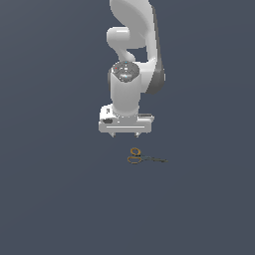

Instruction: Pick up the object and move it to a goal position.

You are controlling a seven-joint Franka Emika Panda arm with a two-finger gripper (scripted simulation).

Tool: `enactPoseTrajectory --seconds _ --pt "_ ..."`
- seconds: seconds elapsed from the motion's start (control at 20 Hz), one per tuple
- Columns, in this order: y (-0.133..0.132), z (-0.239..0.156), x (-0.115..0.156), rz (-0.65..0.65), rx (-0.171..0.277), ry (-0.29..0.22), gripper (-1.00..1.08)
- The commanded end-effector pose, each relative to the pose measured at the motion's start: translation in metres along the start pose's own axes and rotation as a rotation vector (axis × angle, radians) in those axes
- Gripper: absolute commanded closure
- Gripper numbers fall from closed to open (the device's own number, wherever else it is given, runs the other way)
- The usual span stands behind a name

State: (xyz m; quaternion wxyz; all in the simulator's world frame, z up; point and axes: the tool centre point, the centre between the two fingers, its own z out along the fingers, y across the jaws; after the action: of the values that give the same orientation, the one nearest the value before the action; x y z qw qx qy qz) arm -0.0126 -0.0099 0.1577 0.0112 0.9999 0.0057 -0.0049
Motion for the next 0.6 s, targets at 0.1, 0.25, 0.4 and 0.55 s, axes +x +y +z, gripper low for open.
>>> enactPoseTrajectory --seconds 0.1,0.25,0.4,0.55 --pt "-0.002 0.001 -0.001 -0.004 0.001 -0.003 -0.92" --pt "-0.013 0.007 -0.005 -0.023 0.009 -0.018 -0.92" --pt "-0.028 0.015 -0.01 -0.048 0.019 -0.039 -0.92" --pt "-0.033 0.018 -0.013 -0.055 0.022 -0.046 -0.92"
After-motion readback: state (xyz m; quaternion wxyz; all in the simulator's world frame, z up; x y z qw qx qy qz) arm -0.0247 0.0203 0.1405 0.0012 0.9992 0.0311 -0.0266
